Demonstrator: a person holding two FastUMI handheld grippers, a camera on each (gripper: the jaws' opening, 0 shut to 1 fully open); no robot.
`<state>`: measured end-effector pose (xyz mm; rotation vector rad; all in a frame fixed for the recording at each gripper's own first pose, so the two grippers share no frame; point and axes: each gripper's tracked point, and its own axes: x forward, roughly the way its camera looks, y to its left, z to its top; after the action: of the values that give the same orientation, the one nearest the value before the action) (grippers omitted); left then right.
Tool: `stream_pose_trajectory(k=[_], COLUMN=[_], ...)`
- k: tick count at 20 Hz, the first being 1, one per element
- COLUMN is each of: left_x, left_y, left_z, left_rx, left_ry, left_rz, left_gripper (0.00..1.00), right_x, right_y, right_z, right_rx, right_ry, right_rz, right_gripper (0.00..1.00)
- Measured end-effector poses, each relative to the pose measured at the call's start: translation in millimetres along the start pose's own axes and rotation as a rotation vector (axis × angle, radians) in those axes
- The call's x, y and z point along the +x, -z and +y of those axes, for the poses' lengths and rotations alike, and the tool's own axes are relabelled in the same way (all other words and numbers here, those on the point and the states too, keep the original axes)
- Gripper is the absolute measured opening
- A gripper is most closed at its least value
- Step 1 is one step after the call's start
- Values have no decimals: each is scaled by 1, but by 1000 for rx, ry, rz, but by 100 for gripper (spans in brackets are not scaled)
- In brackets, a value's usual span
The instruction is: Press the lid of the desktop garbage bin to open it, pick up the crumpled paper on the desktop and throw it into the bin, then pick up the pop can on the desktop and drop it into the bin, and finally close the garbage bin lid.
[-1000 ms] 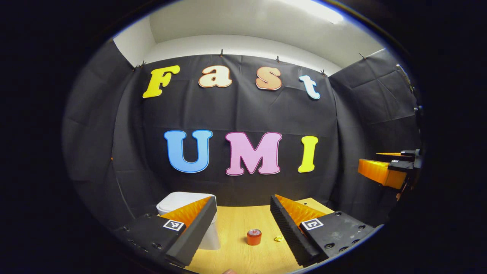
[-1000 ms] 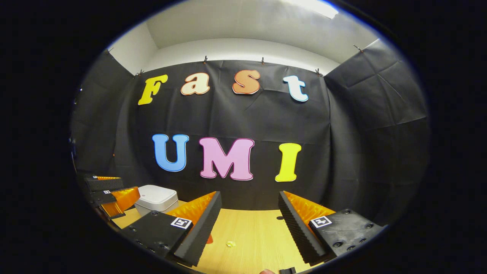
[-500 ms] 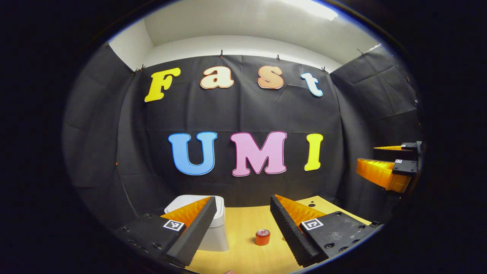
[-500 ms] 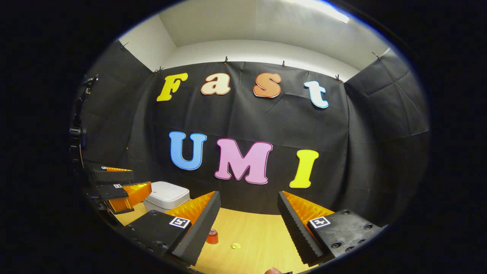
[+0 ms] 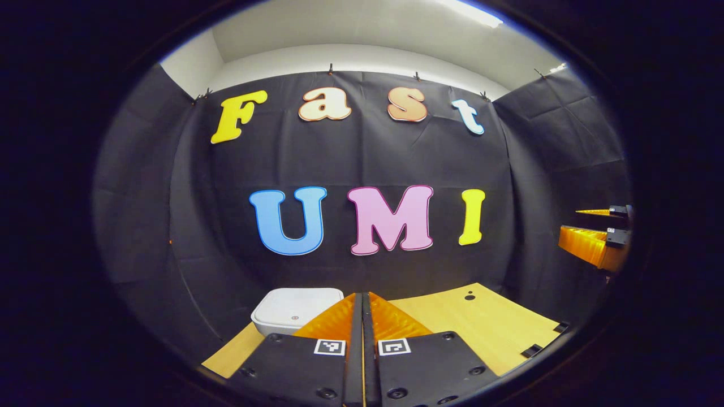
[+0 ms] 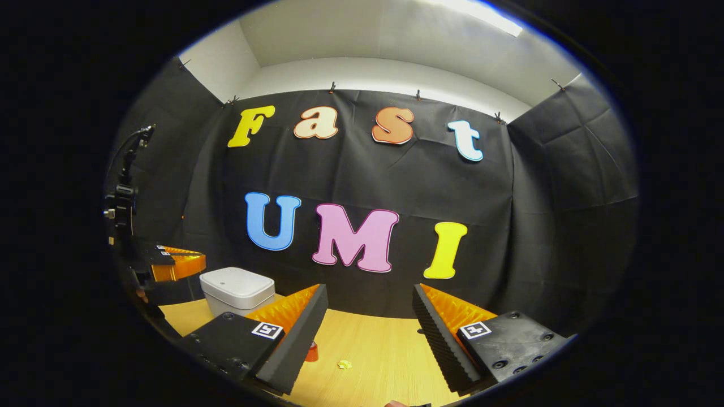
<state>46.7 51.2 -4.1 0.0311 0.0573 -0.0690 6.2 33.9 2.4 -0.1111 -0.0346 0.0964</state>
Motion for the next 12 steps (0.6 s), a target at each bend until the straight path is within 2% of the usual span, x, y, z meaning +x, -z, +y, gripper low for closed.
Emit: stream_pose_trajectory(k=[1, 4, 7, 9, 12], left_x=[7, 35, 63, 84, 108], left_y=[0, 1, 20, 41, 75], left_z=[9, 68, 102, 115, 115], left_rx=[15, 76, 55, 45, 9], left_ry=[13, -45, -78, -80, -39], left_rz=[3, 32, 124, 216, 344], left_gripper=[6, 6, 6, 6, 5], right_x=[0, -1, -2, 0, 9], right_y=[2, 6, 13, 15, 28], right_z=[0, 1, 9, 11, 10], right_rx=[0, -11, -6, -5, 3], right_ry=[5, 19, 11, 1, -15], right_rz=[6, 19, 46, 48, 79], right_gripper=[96, 96, 96, 97, 96])
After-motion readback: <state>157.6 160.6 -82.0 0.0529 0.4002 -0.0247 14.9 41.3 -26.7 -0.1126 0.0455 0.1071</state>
